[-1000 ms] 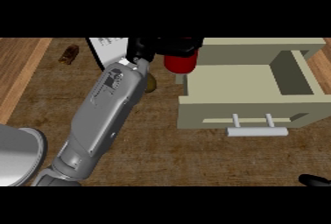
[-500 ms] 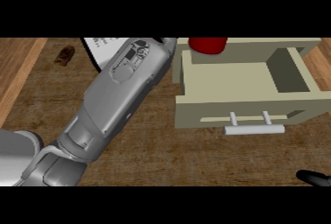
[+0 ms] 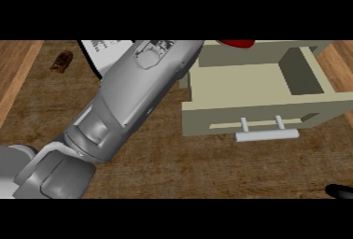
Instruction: Pick up the can, place it into the drawer and close the drawer
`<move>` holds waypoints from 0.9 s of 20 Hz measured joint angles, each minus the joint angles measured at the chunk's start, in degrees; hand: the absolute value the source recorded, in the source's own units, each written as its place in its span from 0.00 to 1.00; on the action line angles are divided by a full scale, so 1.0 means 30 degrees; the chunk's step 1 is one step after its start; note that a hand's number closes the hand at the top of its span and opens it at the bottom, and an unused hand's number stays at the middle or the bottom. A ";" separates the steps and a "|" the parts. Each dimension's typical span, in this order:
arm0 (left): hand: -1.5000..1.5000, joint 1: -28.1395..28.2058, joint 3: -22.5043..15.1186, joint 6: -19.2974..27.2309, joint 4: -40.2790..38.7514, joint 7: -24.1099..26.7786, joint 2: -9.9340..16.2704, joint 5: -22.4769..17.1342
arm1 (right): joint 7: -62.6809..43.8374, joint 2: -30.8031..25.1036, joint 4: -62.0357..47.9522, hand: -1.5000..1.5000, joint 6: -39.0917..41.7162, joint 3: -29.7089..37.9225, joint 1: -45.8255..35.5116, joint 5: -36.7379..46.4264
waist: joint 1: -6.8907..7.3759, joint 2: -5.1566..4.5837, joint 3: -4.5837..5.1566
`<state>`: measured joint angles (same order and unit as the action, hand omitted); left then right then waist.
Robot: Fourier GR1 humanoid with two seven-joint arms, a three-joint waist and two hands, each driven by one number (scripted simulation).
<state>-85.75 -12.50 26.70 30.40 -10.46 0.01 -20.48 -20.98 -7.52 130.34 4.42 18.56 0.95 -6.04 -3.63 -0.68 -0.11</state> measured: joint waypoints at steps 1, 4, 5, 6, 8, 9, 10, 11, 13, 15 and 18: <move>1.00 -0.0204 -0.0088 -0.0064 -0.0418 0.0129 -0.0005 -0.0106 | -0.0211 -0.0123 0.0039 0.00 -0.0049 0.0052 -0.0190 -0.0055 | -0.0007 -0.0014 -0.0001; 1.00 -0.1101 -0.0609 0.0342 -0.1295 0.0168 -0.0004 -0.0620 | -0.0403 -0.0205 -0.0110 0.00 -0.0133 -0.0138 -0.0570 0.0082 | -0.0182 -0.0067 -0.0007; 1.00 -0.1142 -0.0950 0.0676 -0.1459 0.0299 -0.0003 -0.0795 | -0.0230 -0.0145 -0.0413 0.00 -0.0193 -0.0275 -0.0761 0.0272 | -0.0255 -0.0093 -0.0012; 0.00 -0.1208 -0.1172 0.0956 -0.1613 0.0379 -0.0005 -0.0986 | -0.0345 -0.0235 -0.0405 0.00 -0.0203 -0.0264 -0.0853 0.0295 | -0.0289 -0.0096 -0.0015; 0.00 -0.1546 -0.1320 0.1385 -0.2221 0.0531 -0.0003 -0.1194 | -0.0328 -0.0355 -0.0516 0.00 -0.0160 -0.0178 -0.0994 0.0209 | -0.0371 -0.0127 -0.0019; 0.00 -0.1670 -0.1424 0.1619 -0.2484 0.0643 -0.0002 -0.1257 | -0.0311 -0.0278 -0.0410 0.00 -0.0132 -0.0272 -0.0866 0.0227 | -0.0419 -0.0135 -0.0021; 0.00 -0.1799 -0.1480 0.1894 -0.2679 0.0733 -0.0001 -0.1403 | -0.0349 -0.0241 -0.0352 0.00 -0.0125 -0.0350 -0.0819 0.0248 | -0.0488 -0.0150 -0.0023; 0.00 -0.1785 -0.1567 0.2146 -0.2808 0.0925 -0.0003 -0.1555 | -0.0410 -0.0314 -0.0400 0.00 -0.0126 -0.0388 -0.0935 0.0312 | -0.0512 -0.0163 -0.0024; 0.00 -0.1832 -0.1808 0.2621 -0.3086 0.1203 0.0001 -0.1800 | -0.0297 -0.0318 -0.0517 0.00 -0.0055 -0.0421 -0.0973 0.0258 | -0.0640 -0.0196 -0.0030; 0.00 -0.1836 -0.2048 0.3014 -0.3300 0.1466 -0.0003 -0.2035 | -0.0461 -0.0443 -0.0317 0.00 -0.0003 -0.0565 -0.1033 0.0402 | -0.0719 -0.0212 -0.0029; 0.00 -0.1946 -0.2200 0.3345 -0.3641 0.1766 -0.0003 -0.2366 | -0.0306 -0.0974 -0.0186 0.00 0.0248 -0.0645 -0.1298 0.0910 | -0.0774 -0.0256 -0.0025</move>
<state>-91.59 -19.10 36.74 19.48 -5.16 0.00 -27.57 -21.90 -10.44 129.78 5.16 16.62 -2.94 -3.31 -5.96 -1.45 -0.18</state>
